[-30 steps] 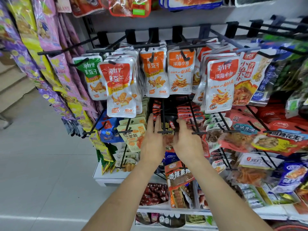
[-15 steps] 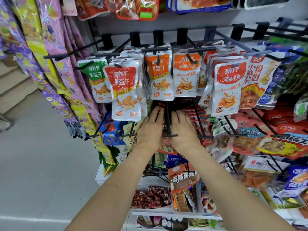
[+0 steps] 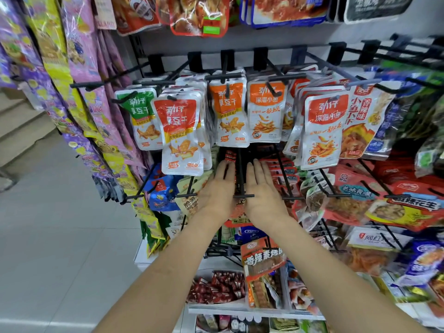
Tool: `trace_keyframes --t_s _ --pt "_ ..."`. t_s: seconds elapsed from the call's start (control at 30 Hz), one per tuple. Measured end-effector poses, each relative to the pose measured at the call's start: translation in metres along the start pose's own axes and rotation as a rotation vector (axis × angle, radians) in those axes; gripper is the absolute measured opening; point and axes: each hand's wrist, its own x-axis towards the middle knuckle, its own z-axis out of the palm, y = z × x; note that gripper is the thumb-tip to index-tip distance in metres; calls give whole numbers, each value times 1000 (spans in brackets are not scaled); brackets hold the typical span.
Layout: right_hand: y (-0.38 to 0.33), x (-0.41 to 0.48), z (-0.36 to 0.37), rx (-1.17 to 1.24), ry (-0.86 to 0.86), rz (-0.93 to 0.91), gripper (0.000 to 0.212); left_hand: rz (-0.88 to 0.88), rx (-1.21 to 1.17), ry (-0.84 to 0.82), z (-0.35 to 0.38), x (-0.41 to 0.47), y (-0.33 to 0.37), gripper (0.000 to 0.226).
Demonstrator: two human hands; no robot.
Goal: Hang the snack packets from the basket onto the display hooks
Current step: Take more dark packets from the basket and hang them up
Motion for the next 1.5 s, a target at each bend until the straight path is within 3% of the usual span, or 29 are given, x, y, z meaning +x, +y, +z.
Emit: trace_keyframes --t_s 0.27,0.4,0.53,0.63,0.7,0.8,0.9,1.23,1.5 --pt "9 -23 8 146 57 -122 81 49 -26 21 2 -14 5 87" --pt "11 -37 11 211 96 -166 80 170 -152 113 7 -25 -3 93" --pt "13 -47 15 271 120 -153 73 144 -408 275 -6 -39 2 75" --pt "16 -53 16 275 135 -153 65 78 -468 479 -10 -44 -1 56" --pt "19 -55 18 298 121 -137 62 47 -476 525 -5 -51 -3 40" --pt "23 -53 17 361 100 -99 67 58 -386 384 13 -61 -1 32" --pt "23 -49 16 412 77 -65 68 14 -314 244 31 -59 -3 42" --pt "25 -46 16 429 58 -46 66 -23 -291 216 32 -47 0 49" --pt "18 -37 10 392 176 -61 65 57 -325 336 21 -44 -1 68"
